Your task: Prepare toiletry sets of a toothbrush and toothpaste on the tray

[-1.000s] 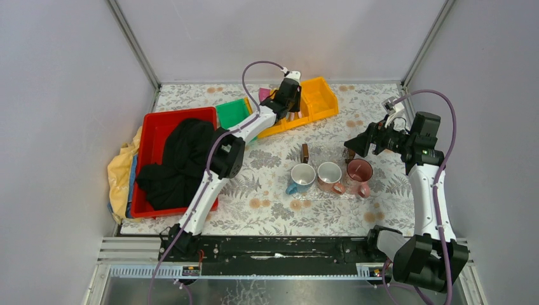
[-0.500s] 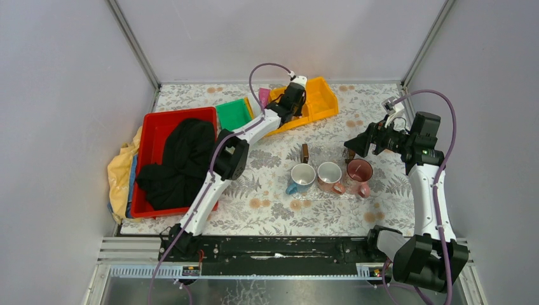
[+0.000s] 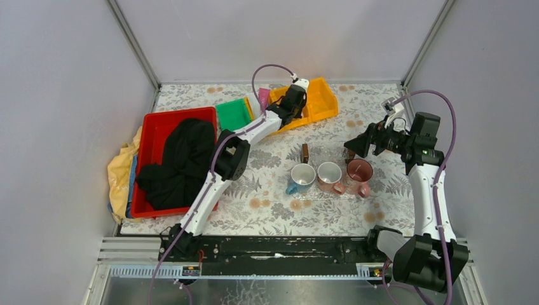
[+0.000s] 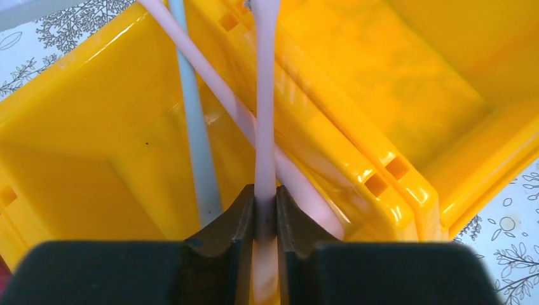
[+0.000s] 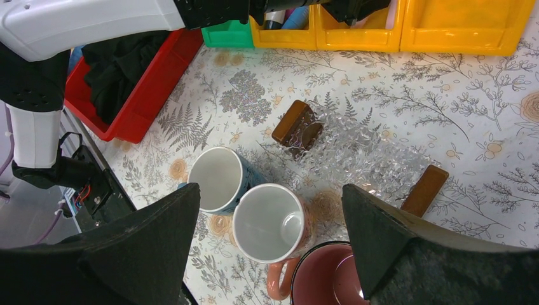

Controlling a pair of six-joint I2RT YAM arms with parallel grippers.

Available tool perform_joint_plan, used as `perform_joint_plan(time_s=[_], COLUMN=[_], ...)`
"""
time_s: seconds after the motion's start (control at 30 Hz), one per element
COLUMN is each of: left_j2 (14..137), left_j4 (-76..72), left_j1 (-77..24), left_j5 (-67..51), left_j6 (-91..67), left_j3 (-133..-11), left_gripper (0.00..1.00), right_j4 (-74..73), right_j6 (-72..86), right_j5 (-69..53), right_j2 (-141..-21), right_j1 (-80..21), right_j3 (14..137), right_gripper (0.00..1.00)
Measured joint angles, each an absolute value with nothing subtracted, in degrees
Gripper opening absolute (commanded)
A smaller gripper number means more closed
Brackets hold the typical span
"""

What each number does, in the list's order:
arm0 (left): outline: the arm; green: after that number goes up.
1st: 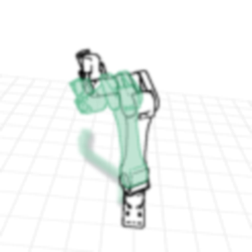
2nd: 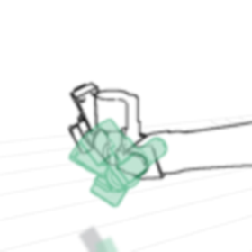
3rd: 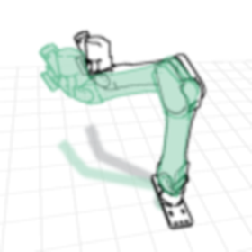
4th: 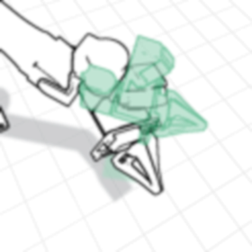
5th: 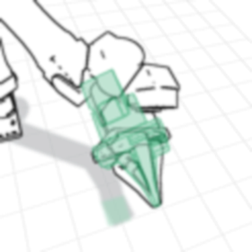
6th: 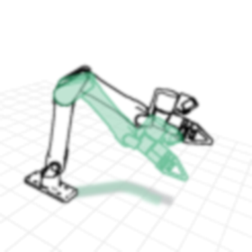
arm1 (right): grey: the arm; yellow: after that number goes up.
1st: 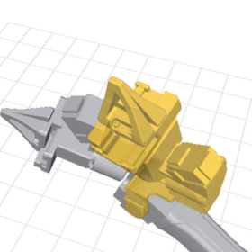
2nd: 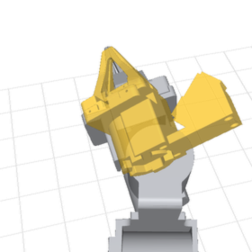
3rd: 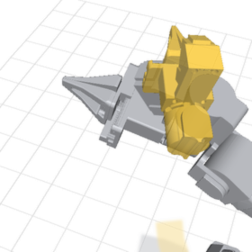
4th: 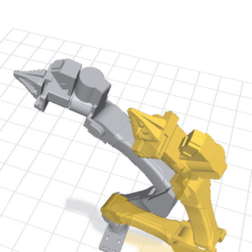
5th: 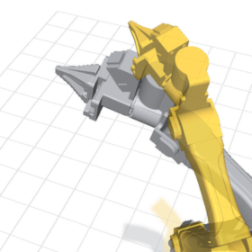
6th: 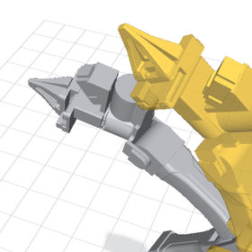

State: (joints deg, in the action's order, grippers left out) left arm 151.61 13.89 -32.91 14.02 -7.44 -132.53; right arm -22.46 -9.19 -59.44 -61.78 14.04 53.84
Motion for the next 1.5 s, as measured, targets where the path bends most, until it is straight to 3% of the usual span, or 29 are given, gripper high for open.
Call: perform_joint_plan(time_s=[0.13,0.4,0.73,1.2,1.5], left_j2=[151.55,147.30,132.88,102.65,84.42], left_j4=[13.69,12.16,4.40,-16.56,-29.89], left_j1=[-32.97,-32.95,-32.84,-32.84,-34.22], left_j5=[13.89,14.20,12.80,-1.43,-7.77], left_j6=[-6.70,-6.35,-5.61,-7.03,-12.36], left_j3=[-132.38,-127.20,-115.22,-78.02,-59.20], left_gripper=[0.00,0.00,0.00,0.00,0.00], right_j4=[-22.46,-22.48,-22.48,-22.20,-21.19], right_j6=[-9.21,-9.23,-9.23,-9.23,-10.33], right_j5=[-59.44,-59.44,-59.48,-64.79,-74.85], right_j2=[-61.78,-61.78,-61.78,-61.76,-61.65], right_j1=[14.04,14.04,14.04,14.04,14.06], right_j3=[53.89,54.15,54.15,54.13,53.39], right_gripper=[0.89,0.89,0.89,0.88,0.87])
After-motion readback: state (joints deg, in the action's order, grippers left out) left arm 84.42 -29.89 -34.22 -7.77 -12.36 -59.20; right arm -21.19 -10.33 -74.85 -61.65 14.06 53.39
